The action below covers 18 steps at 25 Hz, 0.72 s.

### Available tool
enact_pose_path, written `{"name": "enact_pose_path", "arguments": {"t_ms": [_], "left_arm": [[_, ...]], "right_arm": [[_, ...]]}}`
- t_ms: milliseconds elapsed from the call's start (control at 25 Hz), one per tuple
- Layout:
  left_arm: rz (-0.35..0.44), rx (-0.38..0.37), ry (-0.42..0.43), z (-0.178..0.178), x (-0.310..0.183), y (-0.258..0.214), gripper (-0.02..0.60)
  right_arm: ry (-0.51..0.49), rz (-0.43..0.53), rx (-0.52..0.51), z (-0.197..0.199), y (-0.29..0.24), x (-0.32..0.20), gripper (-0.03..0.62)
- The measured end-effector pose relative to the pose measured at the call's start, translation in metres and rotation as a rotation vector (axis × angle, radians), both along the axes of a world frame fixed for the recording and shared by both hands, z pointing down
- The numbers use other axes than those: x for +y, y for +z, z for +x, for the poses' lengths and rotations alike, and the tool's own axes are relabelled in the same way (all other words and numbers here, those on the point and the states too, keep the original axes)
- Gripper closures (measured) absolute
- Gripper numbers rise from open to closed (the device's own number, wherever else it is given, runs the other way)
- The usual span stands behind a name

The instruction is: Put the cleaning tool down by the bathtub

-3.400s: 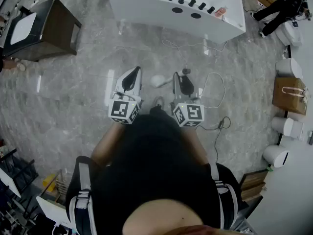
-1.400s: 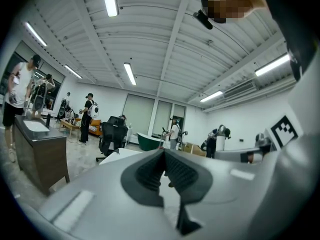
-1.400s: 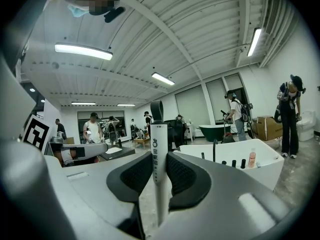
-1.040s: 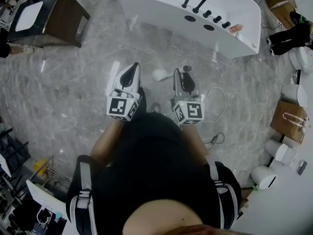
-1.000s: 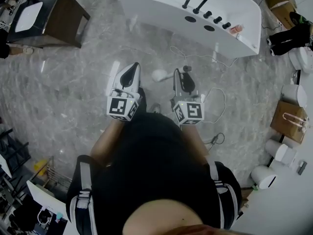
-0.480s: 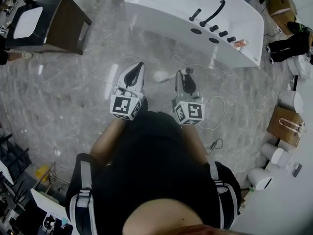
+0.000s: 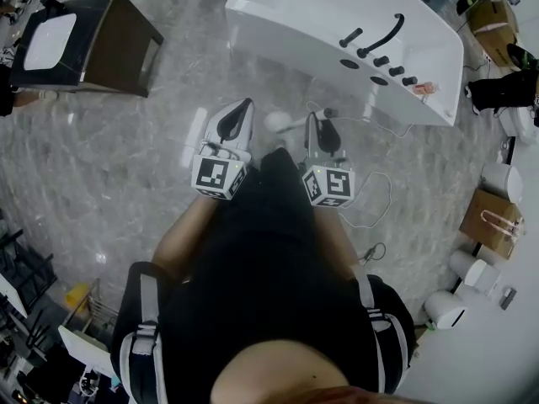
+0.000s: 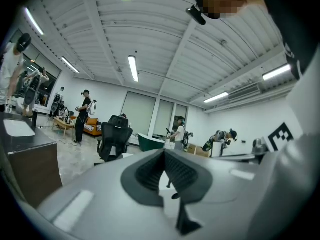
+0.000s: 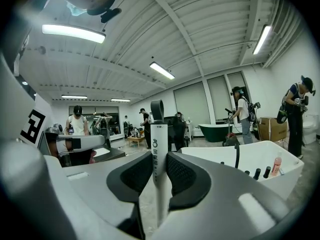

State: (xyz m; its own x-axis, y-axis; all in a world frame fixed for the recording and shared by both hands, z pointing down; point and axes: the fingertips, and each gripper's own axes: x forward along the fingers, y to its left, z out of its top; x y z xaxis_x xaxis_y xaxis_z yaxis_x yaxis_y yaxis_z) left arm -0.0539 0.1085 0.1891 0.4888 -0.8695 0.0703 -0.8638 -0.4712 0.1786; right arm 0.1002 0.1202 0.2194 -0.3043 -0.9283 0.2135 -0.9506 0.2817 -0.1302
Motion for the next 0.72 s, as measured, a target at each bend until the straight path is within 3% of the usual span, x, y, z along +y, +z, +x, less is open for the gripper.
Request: {"name": "enact_pose_path", "arguments": {"t_ms": [720], "left_arm": [[-0.029, -0.009, -0.082, -0.014, -0.101, 0.029, 0.574]], "right_arm": [[-0.063, -0.070, 0.004, -0.017, 0.049, -0.106, 0.503]]}}
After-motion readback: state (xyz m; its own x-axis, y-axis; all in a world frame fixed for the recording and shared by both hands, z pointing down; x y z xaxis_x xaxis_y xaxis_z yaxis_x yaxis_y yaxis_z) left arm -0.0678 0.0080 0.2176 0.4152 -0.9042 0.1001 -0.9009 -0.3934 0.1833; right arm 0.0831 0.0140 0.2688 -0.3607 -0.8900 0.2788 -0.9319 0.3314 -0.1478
